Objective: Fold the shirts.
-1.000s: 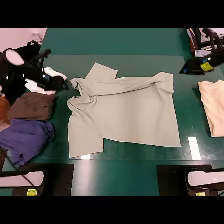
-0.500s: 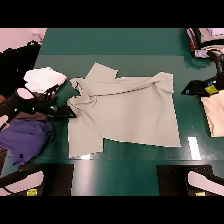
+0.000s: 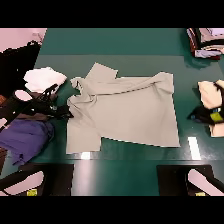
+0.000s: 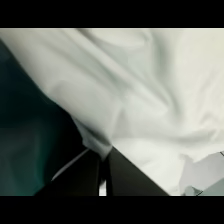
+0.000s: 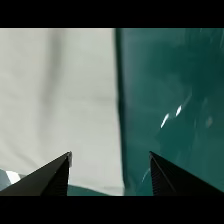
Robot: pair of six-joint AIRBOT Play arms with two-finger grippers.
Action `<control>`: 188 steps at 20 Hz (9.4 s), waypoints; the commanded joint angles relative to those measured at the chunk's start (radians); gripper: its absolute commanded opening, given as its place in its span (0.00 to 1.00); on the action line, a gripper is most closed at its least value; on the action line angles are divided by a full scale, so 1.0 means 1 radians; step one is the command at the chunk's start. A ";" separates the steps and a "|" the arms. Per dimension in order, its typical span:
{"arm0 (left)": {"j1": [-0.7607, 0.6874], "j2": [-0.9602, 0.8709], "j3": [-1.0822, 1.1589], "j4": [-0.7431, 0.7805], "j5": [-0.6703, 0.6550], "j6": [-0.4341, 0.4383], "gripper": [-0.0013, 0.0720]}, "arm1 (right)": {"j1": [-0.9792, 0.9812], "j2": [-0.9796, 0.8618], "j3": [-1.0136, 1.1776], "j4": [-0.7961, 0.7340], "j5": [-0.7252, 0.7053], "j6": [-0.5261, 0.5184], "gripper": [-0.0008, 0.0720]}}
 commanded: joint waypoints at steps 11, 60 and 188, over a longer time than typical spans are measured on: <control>0.001 0.022 0.024 -0.002 -0.005 0.002 0.05 | 0.005 0.031 -0.414 0.062 -0.071 -0.036 0.52; 0.001 -0.552 0.933 -0.190 0.071 -0.026 0.05 | 0.267 -0.716 1.105 -0.053 -0.109 0.050 0.03; -0.277 -0.297 0.634 -0.007 0.017 -0.167 0.05 | -0.125 -0.668 0.356 0.415 0.008 -0.233 0.77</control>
